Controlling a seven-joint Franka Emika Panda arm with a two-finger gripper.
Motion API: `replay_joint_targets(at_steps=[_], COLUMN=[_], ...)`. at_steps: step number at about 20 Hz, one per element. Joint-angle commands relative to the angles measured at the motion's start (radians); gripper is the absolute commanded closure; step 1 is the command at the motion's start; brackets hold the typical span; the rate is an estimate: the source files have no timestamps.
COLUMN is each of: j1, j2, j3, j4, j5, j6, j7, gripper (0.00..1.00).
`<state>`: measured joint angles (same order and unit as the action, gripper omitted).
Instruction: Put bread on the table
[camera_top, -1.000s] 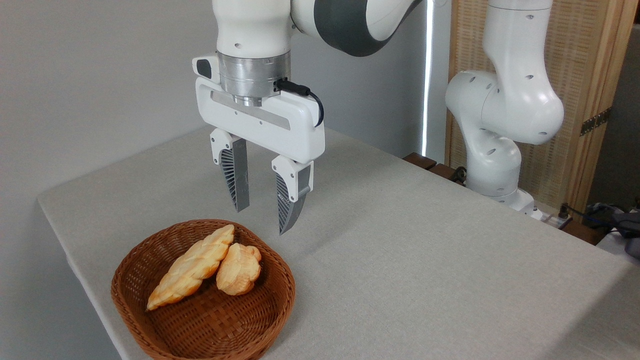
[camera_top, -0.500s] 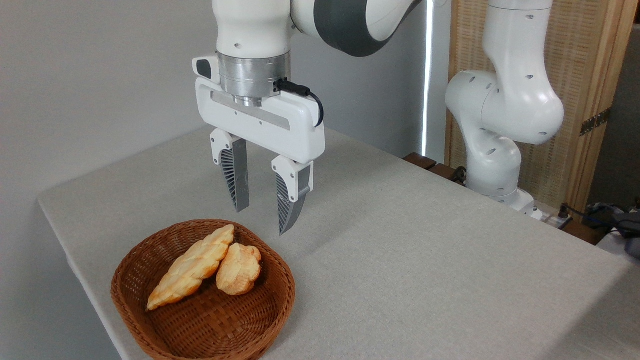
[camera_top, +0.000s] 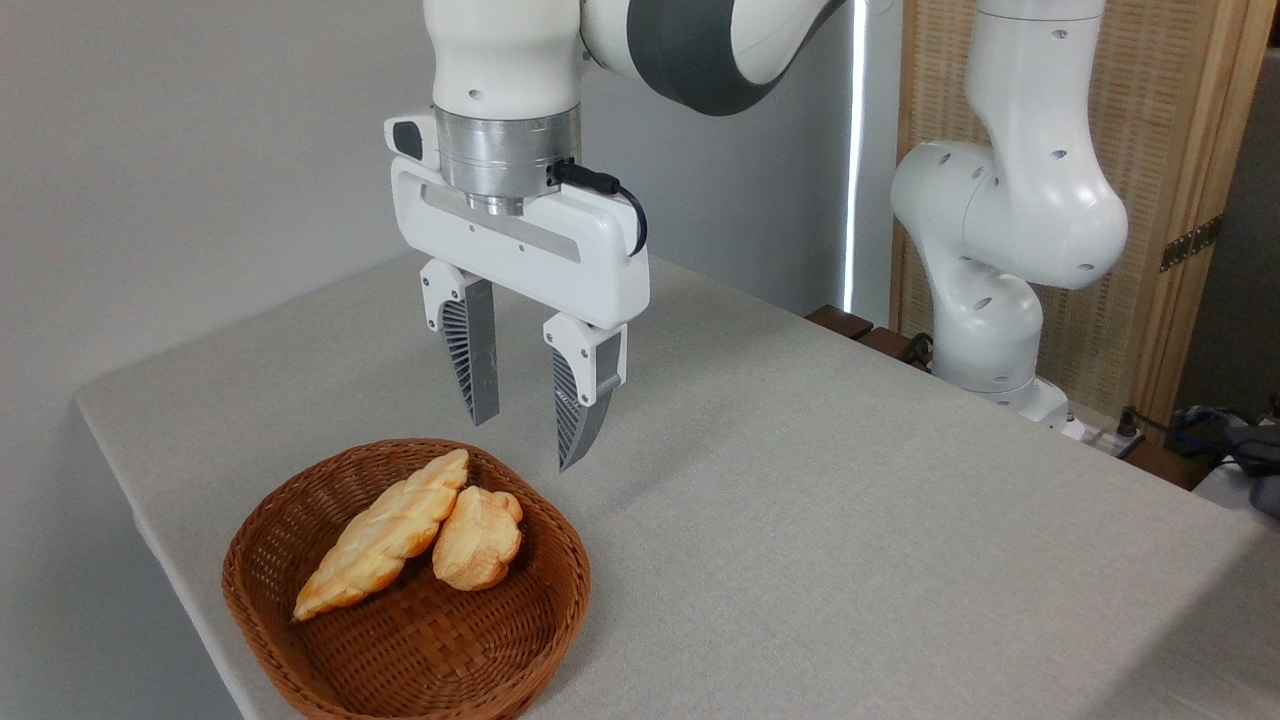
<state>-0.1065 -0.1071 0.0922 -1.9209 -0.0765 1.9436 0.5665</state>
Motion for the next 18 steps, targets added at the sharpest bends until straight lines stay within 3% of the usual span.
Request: replay_joint_targets(at_steps=[1, 18], j1=[0.007, 0.005], j2=[0.012, 0.052], j3=[-0.005, -0.002], j4=[0.019, 0.023], j5=[-0.009, -0.013], j6=[-0.029, -0.017], j7=[0.019, 0.018], gripper=[0.00, 0.00])
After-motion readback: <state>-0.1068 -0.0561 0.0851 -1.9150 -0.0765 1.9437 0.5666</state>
